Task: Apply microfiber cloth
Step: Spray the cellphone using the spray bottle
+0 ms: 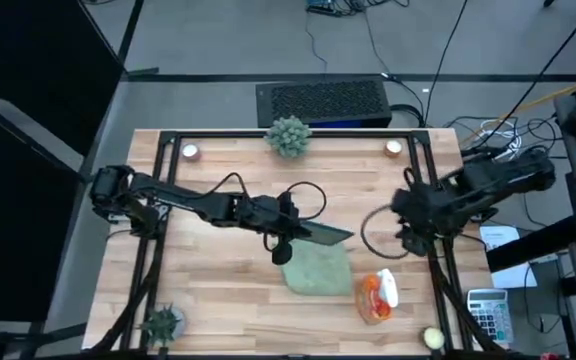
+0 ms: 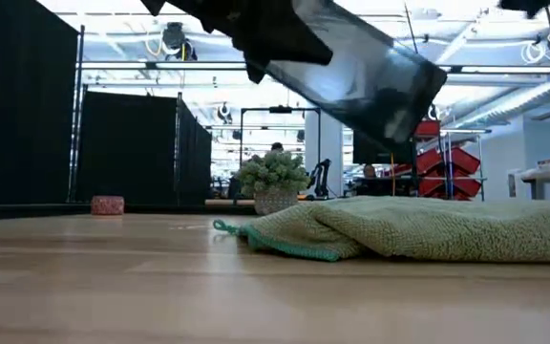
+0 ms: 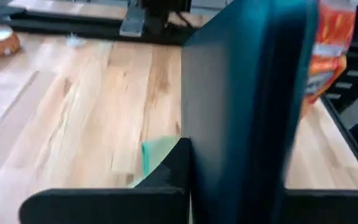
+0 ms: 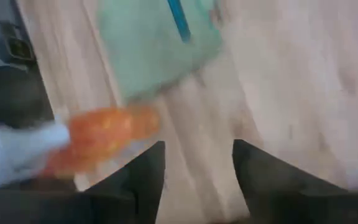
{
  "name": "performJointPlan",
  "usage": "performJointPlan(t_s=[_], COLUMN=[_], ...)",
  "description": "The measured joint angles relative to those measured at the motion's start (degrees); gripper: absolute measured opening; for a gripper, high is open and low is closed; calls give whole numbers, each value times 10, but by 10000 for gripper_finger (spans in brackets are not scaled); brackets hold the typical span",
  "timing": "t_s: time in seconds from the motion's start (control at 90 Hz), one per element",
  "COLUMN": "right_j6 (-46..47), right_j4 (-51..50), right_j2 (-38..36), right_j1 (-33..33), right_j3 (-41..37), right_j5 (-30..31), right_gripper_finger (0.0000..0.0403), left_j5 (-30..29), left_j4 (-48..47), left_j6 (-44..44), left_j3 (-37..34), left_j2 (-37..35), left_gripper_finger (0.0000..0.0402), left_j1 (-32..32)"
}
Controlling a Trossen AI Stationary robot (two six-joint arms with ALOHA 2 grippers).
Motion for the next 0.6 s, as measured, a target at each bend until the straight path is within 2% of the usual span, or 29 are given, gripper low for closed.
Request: performJointPlan(t_s=[0.211,0.344,0.467,0.6], right_j6=[145,261,375,477], right_j4=[61,170,299,371], right_j2=[3,6,15,62], right_j1=[136,229,308,365], right_j3=[-94,-163,-213,-238], right_j5=[-31,-39,7,54], right_gripper_finger=[170,170,169,169], left_j5=[0,9,23,31], left_j4=[-4,-12,-18,-13], left_j6=[0,-5,-24,-44], left_j3=[0,0,0,0], left_j2=[0,0,0,1], left_gripper_finger=[8,8,8,8], left_j1=[-14,-29,-43,-66])
